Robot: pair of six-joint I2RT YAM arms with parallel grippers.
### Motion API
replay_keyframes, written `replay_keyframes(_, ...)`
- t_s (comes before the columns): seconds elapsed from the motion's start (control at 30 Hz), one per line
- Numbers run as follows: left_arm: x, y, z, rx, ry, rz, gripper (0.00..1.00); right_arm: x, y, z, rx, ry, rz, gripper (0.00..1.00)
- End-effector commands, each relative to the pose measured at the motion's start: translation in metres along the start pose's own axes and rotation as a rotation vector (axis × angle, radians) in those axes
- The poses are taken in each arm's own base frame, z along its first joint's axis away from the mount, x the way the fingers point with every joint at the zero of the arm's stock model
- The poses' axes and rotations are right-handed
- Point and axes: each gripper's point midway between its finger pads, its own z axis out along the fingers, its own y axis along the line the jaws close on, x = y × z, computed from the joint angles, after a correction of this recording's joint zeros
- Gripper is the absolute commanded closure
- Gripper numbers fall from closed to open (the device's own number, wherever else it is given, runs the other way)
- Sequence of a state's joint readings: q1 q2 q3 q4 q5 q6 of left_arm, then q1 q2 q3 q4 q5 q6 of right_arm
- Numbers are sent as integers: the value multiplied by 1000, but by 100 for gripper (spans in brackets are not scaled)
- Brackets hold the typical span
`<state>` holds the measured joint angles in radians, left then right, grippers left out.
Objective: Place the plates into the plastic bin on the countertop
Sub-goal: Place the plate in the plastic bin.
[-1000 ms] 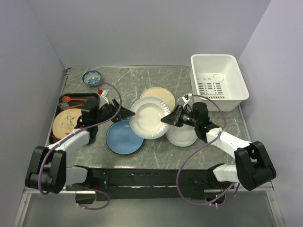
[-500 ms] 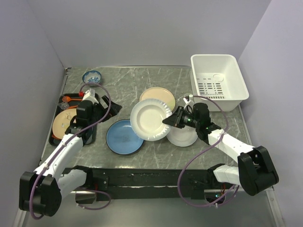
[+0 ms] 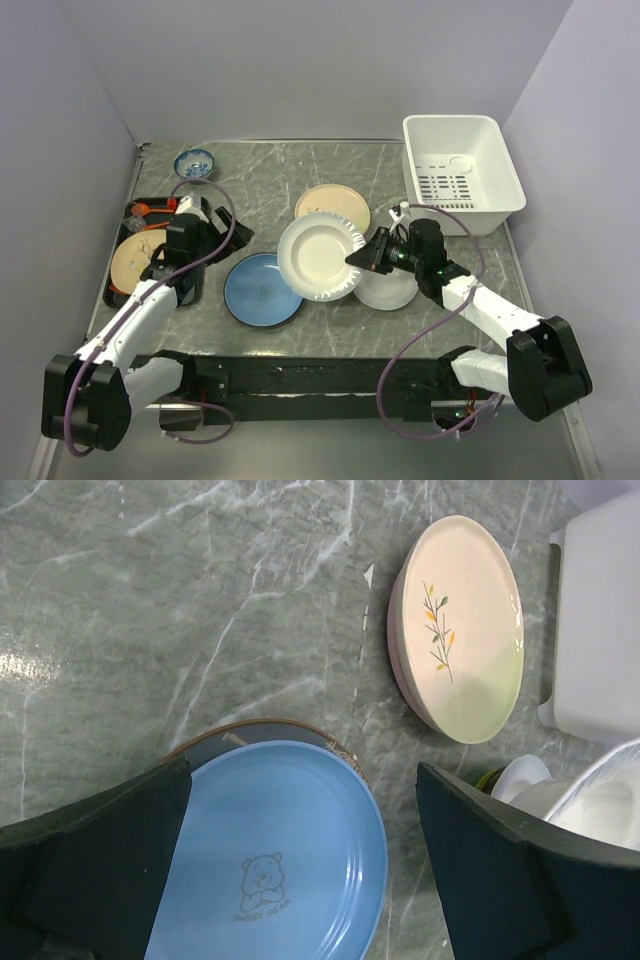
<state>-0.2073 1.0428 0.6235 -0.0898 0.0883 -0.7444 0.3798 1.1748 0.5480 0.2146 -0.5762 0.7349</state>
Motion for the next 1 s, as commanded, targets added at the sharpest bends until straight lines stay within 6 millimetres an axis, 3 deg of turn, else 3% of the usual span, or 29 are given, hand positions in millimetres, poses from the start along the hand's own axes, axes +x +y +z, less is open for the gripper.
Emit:
replay_keyframes(0.0, -16, -14, 0, 35, -40, 29, 1, -41, 55, -11, -141, -113, -95, 100)
replay_keyframes(0.3, -8, -11, 10, 34, -7, 23, 1, -71, 65, -18, -103, -160, -113, 100)
replay_keyframes(0.63, 0, -12, 18, 53, 38, 18, 1, -114, 50, -26, -59, -221, -69, 100)
replay_keyframes(0.97, 4, -8, 14, 43, 40, 15, 1, -148, 48, -32, -60, -256, -56, 100)
